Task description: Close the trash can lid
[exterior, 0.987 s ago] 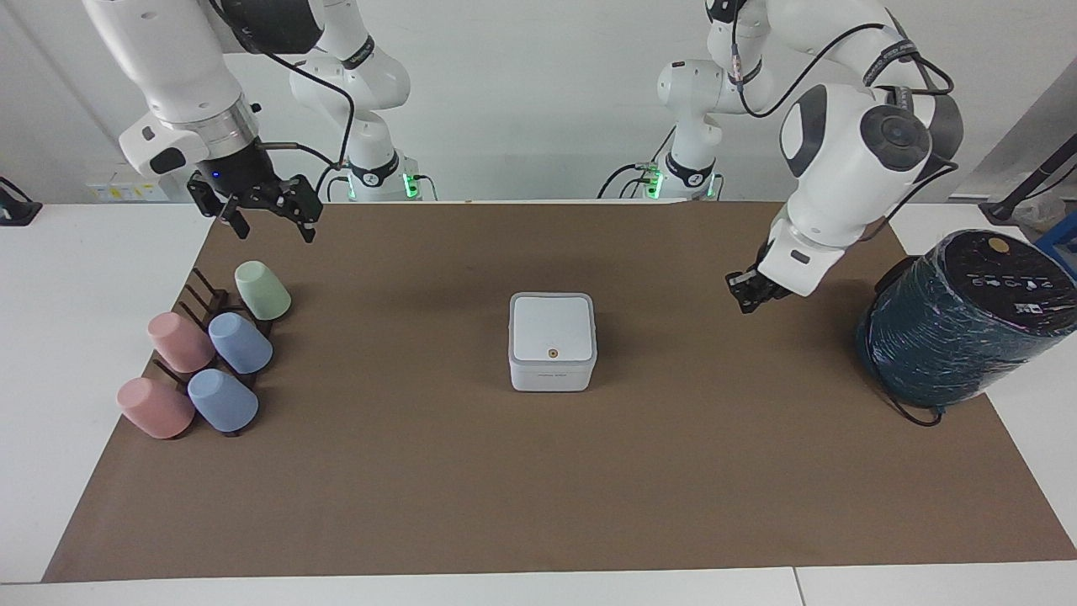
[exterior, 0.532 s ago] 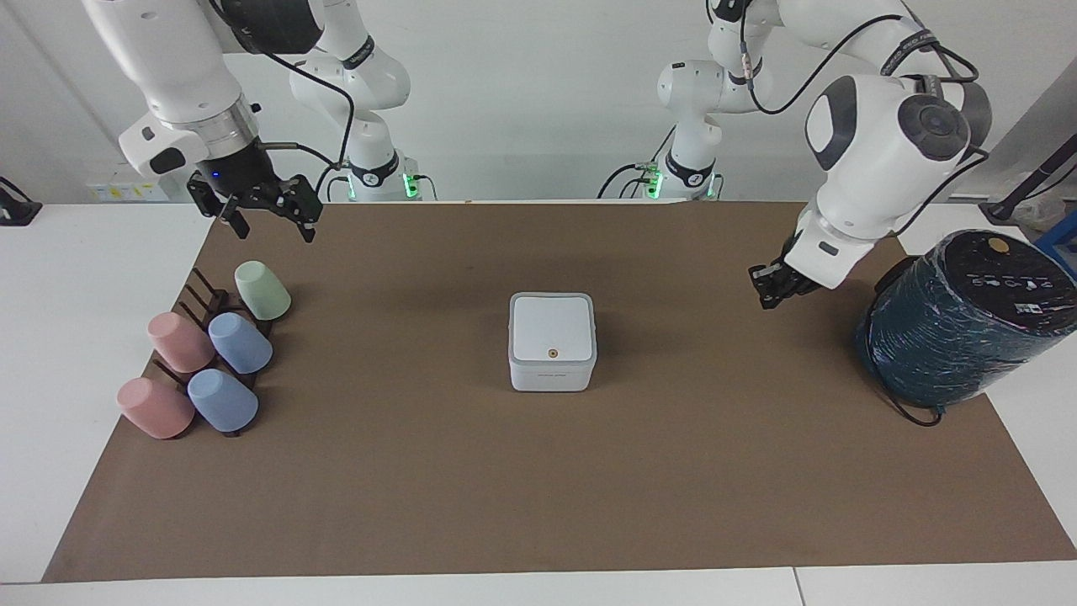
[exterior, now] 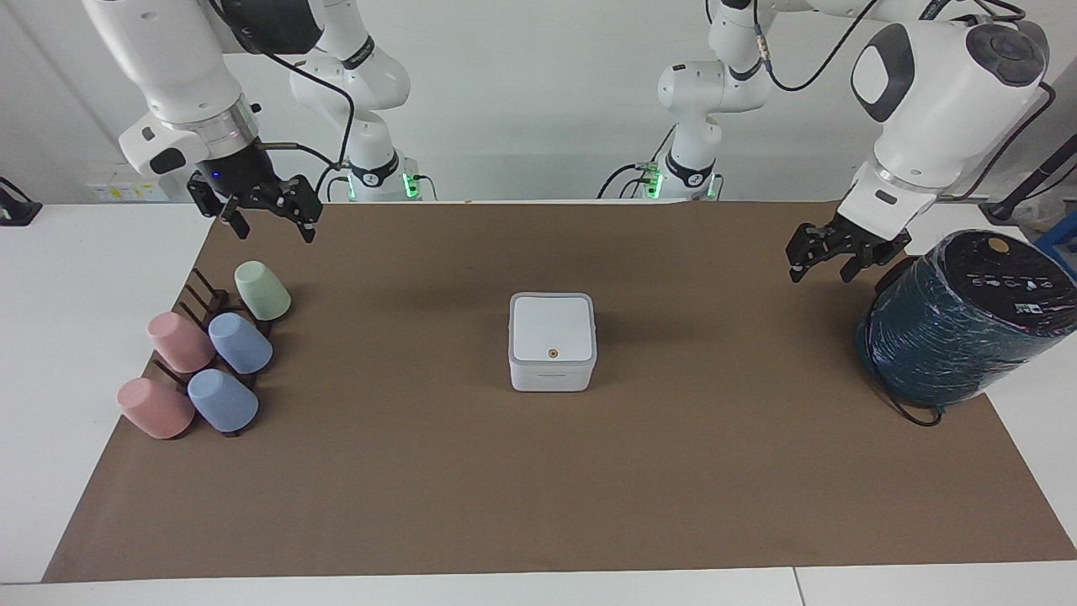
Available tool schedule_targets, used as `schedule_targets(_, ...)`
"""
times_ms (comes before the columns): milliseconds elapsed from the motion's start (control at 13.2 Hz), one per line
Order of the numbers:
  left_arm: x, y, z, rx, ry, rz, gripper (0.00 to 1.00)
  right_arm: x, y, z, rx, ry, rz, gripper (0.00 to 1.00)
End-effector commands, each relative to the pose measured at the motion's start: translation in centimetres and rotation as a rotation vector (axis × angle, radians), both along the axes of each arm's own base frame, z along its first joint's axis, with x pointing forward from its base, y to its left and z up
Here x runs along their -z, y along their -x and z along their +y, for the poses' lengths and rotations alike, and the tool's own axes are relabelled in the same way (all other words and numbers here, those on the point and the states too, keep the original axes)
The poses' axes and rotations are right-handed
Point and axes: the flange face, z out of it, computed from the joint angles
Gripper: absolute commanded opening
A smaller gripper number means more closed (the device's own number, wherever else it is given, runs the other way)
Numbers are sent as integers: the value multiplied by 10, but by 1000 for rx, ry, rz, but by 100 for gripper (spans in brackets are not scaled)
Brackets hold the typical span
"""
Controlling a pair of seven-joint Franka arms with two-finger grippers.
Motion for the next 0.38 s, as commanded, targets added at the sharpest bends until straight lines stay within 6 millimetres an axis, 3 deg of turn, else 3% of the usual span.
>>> schedule_targets(0, -5, -2, -2, 15, -6, -36, 100, -1, 4, 0, -23, -25, 9, 100)
schedule_targets(304, -5, -2, 0, 12, -4, -45, 100, -1, 4, 0, -23, -25, 9, 100)
